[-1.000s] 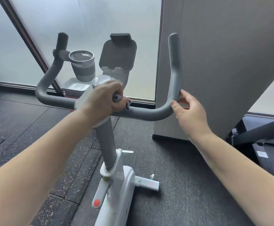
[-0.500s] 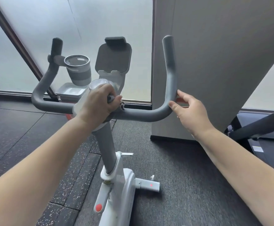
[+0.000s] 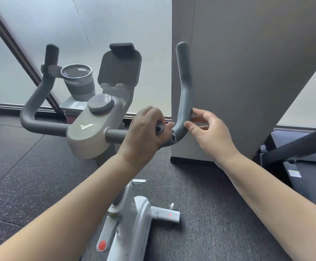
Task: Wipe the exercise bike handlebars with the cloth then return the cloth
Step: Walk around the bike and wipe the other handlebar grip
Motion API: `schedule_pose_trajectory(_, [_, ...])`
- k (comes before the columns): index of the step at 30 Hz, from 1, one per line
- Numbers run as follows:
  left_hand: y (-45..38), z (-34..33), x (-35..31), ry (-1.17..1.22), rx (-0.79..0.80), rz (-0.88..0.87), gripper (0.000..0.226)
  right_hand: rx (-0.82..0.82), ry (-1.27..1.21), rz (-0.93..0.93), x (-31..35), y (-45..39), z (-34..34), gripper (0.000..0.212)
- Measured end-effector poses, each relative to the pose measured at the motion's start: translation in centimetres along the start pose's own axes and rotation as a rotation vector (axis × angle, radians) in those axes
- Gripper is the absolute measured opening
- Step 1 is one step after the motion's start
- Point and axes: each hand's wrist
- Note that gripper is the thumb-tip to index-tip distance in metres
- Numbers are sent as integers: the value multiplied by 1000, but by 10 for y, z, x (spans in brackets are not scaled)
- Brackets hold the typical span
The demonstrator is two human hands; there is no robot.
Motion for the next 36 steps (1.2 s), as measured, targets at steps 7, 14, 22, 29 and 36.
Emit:
schedule_pose_trajectory(7, [-33, -45, -25, 0, 56, -40, 27, 48, -31, -4, -11, -14, 14, 31])
schedule_pose_trajectory(14, [-29, -43, -25, -25, 53, -87, 25, 100, -43, 2, -14, -14, 20, 42])
schedule_pose_trajectory(22, [6, 1, -6, -93, -3, -11, 25, 96, -31, 61, -9, -6, 23, 39])
schedule_pose_trajectory(29, [14, 36, 2, -125, -81, 196, 28, 86, -138, 63, 13, 6, 29, 29])
schedule_pose_trajectory(36, [6, 38, -22, 198, -398, 456, 33, 307, -331, 126, 52, 31, 3, 30])
Point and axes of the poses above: each hand's wrist, its own y-axis away from the middle knuckle, its own z-axis out of the back of the hand, x = y × z, and after that the axes turned 11 degrees about y, right-handed
